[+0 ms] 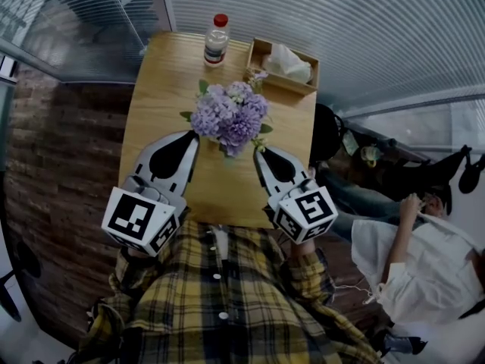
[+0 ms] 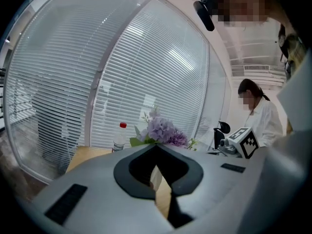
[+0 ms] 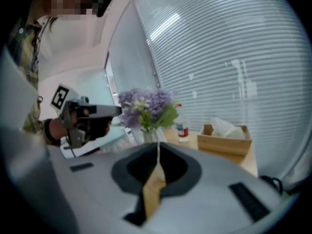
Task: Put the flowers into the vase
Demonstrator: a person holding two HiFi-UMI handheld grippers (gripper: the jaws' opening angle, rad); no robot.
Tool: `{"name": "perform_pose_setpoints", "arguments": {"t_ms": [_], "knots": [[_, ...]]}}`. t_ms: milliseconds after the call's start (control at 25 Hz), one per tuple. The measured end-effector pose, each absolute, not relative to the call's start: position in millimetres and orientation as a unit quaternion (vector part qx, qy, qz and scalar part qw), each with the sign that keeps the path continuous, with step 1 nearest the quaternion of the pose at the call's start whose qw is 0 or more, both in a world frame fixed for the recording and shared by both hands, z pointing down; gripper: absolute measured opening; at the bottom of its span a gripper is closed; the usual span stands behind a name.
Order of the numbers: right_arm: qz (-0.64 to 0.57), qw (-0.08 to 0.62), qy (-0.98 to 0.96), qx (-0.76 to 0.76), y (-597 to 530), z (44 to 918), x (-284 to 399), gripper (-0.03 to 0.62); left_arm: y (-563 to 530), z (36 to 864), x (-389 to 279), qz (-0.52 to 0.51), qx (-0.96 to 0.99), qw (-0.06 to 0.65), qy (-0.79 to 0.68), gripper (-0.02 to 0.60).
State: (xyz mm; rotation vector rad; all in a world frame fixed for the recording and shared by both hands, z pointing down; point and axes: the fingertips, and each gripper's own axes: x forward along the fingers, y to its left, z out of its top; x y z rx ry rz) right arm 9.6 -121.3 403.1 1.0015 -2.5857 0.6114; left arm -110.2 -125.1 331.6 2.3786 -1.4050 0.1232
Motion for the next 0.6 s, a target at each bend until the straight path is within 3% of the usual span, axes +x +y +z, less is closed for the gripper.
{"name": "perform_pose_setpoints", "arguments": {"t_ms": [200,600], "knots": [[0.172,0.159,-0.906,0.352,-116.5,379.5,17.3,0.012,-125.0,328.5,-111.3,0.043,0.844,0.185,-0.501,0.009],[0.152,0.108,-0.916,0.356,-121.9,329.8,23.9,0.012,-122.3,321.1,-105.3,0.044,0.846,0.178,-0.5,0.009]]}}
